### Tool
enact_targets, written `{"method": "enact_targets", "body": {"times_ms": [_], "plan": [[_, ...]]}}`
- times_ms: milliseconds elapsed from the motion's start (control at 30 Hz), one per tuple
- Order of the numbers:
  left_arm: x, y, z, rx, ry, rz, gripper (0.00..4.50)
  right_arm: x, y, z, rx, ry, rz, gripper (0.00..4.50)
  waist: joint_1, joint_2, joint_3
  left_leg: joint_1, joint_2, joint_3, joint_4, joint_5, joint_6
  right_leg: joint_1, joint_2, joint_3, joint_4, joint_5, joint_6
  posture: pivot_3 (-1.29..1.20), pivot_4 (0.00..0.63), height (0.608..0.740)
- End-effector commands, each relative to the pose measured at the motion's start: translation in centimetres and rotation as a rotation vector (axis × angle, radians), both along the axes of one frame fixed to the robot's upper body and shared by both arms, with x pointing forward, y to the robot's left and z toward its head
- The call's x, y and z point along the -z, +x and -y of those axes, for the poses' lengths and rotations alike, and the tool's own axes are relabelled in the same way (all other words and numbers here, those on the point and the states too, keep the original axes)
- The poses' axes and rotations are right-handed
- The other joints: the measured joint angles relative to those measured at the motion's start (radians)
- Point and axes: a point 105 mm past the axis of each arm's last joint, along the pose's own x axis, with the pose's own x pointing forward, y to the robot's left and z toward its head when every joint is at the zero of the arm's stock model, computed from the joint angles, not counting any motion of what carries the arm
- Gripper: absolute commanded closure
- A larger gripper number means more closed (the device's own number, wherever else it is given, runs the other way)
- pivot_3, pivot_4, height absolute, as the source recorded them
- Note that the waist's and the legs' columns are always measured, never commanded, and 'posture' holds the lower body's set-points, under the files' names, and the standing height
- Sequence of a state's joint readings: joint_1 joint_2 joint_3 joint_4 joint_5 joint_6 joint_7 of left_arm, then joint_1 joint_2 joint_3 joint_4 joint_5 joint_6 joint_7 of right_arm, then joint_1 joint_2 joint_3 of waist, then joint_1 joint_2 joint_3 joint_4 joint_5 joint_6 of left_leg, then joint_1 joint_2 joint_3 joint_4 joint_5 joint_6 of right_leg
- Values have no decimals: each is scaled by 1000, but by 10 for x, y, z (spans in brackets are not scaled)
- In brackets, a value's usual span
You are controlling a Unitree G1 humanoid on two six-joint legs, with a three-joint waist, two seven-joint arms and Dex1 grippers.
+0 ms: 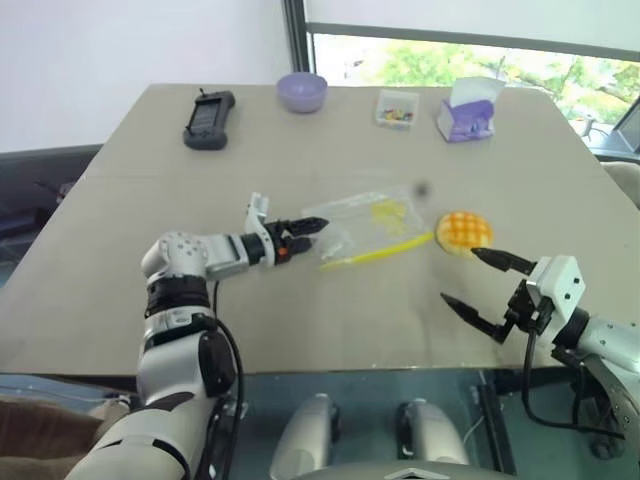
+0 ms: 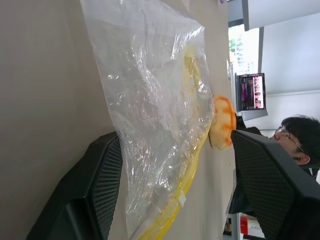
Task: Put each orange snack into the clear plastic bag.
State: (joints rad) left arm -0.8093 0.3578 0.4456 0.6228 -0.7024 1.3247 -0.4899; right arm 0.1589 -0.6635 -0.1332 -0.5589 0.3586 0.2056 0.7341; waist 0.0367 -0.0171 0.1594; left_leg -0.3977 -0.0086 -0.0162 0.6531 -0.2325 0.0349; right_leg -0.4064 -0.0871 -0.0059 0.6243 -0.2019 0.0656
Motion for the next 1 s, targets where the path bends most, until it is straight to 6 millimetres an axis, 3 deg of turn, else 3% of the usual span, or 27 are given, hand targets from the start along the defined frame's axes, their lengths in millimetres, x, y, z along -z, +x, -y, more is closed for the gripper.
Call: {"method": "enact_targets", "body": {"times_ms": [33, 367, 600, 900, 1000], "plan": [[18, -2, 9, 15, 15, -57, 828, -15, -2, -4, -14, 0, 59, 0, 0, 0, 0, 0, 0, 0, 0, 0, 0, 0, 0, 0, 0, 0, 0, 0, 150, 740], [18, -2, 13, 41, -107, -21, 828, -15, 2, -4, -6, -3, 60, 0, 0, 0, 0, -1, -1, -1, 0, 0, 0, 0, 0, -1, -1, 0, 0, 0, 150, 740], [5, 2, 35, 113, -136, 21, 828, -13, 4, 0, 2, -6, 56, 0, 1, -1, 1, -2, -1, -2, 0, 0, 0, 0, 0, -2, -2, 0, 0, 0, 150, 740], [21, 9, 53, 80, -50, -84, 828, -10, 4, -1, 8, -4, 55, 0, 0, -2, 1, -3, -2, -4, -1, 0, 0, 0, 0, -3, -2, 0, 1, 0, 150, 740], [20, 11, 52, 65, -53, -101, 1740, -9, 4, -1, 12, -26, 67, 0, -1, -2, 1, -3, -2, -5, -1, 0, 0, 0, 0, -4, -2, -1, 1, 0, 150, 740]]}}
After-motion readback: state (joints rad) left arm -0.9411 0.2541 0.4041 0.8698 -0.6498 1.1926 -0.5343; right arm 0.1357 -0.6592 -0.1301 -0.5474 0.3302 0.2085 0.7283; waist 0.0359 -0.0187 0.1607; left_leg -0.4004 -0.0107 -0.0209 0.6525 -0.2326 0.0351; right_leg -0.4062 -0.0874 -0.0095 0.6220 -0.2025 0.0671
